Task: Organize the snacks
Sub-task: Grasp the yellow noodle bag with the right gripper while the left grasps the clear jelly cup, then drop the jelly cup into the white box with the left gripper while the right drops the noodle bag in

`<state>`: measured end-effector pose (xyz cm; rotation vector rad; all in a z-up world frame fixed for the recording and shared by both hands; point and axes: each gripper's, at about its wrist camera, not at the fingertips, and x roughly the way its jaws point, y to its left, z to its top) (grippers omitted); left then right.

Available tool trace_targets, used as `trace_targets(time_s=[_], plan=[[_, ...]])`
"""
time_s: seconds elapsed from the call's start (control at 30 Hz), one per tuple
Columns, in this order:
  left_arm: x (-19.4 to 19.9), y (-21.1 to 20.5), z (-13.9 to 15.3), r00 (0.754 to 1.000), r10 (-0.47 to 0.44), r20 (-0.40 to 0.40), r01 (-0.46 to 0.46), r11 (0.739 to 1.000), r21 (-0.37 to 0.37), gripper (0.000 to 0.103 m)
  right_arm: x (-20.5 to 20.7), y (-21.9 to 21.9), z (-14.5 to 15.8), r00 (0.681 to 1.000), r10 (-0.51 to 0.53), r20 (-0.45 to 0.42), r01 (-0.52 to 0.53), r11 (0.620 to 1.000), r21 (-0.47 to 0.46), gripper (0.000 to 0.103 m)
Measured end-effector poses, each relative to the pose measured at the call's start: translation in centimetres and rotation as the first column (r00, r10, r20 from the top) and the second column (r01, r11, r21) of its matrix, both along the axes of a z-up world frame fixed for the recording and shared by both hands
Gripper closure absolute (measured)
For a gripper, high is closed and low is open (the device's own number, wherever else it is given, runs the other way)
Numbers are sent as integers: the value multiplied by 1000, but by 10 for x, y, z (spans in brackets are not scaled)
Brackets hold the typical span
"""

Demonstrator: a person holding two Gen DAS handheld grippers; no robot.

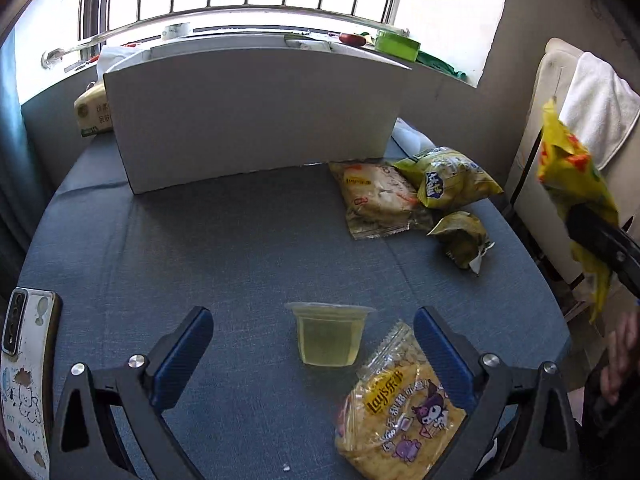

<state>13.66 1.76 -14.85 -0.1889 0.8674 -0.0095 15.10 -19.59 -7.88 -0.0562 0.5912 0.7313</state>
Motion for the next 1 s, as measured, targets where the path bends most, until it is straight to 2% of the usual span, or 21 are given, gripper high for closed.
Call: trace_targets(time_s=[0.03, 0.1, 0.17, 0.3, 0.47, 0.6, 0.67, 0.77, 0.87, 1.0], plan=[[2, 1, -2, 1000, -1, -6, 1, 1000, 3, 5, -3, -3, 0, 1000, 1, -4, -1, 1000, 11, 57], [5, 2, -7, 999, -35, -19, 34, 999, -33, 53, -7, -6, -6, 1000, -4, -20, 5, 1000, 22, 57], [3, 0, -8, 999, -36, -16, 36, 999, -10, 56, -4, -8, -10, 999, -9, -31, 10, 1000, 27, 57], [-9, 1, 3, 997, -50, 51, 50, 999, -11, 56, -2, -8, -15, 999, 0, -52, 2, 999, 47, 57], [-22, 8, 32, 986, -34, 163, 34, 999, 0, 56, 1, -4, -16, 997, 13, -76, -7, 997, 77, 57], [-17, 21, 66, 964, -21, 264, 15, 1000, 26, 56, 20, 6, -2, 995, 48, -88, -36, 991, 130, 57], [-1, 33, 88, 951, -3, 310, -5, 1000, 24, 56, 37, 17, 15, 997, 56, -52, -48, 989, 138, 57], [31, 56, 117, 932, 33, 361, -37, 999, 2, 56, 73, 42, 39, 998, 46, -51, -38, 987, 155, 57], [71, 76, 139, 923, 72, 377, -79, 997, 4, 56, 118, 71, 54, 995, 29, -93, -11, 983, 184, 57], [125, 98, 153, 929, 117, 352, -128, 992, 7, 56, 179, 110, 58, 987, -16, -162, 43, 986, 161, 57]])
